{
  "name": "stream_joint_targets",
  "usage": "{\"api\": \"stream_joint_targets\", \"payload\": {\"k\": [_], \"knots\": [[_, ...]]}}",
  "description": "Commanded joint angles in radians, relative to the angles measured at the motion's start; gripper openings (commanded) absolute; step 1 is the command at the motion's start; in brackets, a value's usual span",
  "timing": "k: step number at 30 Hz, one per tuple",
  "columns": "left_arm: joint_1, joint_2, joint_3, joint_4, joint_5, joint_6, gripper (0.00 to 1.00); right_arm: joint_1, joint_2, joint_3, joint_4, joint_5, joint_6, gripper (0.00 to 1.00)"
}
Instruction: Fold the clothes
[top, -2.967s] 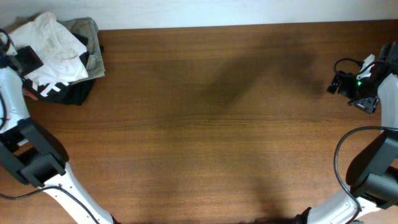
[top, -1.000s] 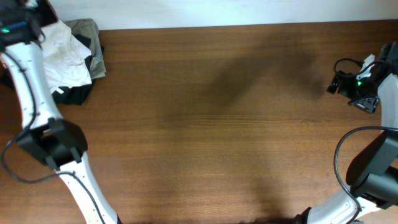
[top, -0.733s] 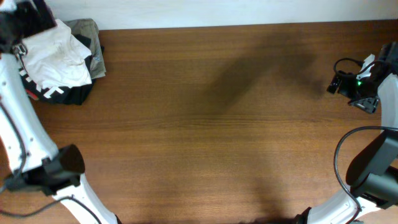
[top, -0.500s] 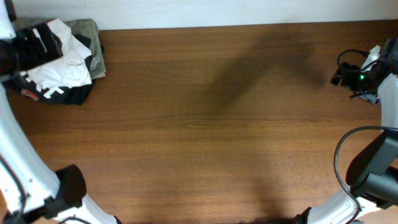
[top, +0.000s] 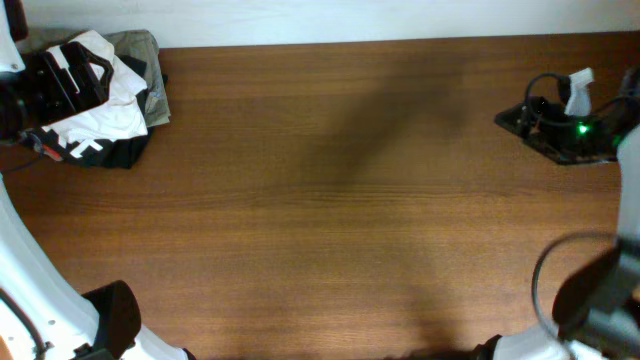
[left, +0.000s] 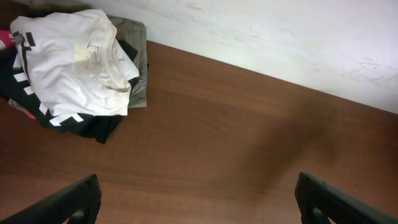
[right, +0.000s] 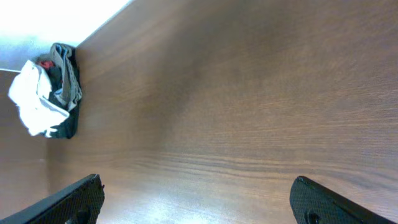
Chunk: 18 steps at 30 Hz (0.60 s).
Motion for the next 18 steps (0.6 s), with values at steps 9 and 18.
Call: {"api": "stream_joint_targets", "payload": {"k": [9,18], "knots": [[0.004,-0.019,0.001,-0.001,0.023,0.005,0.99,0.005,-0.763,0.014,-0.248,0.311,-0.043,0.99],[0.004,-0.019,0.001,-0.001,0.023,0.005,0.99,0.005,-0.939,0.014,-0.291,0.311,-0.043,0.99]]}}
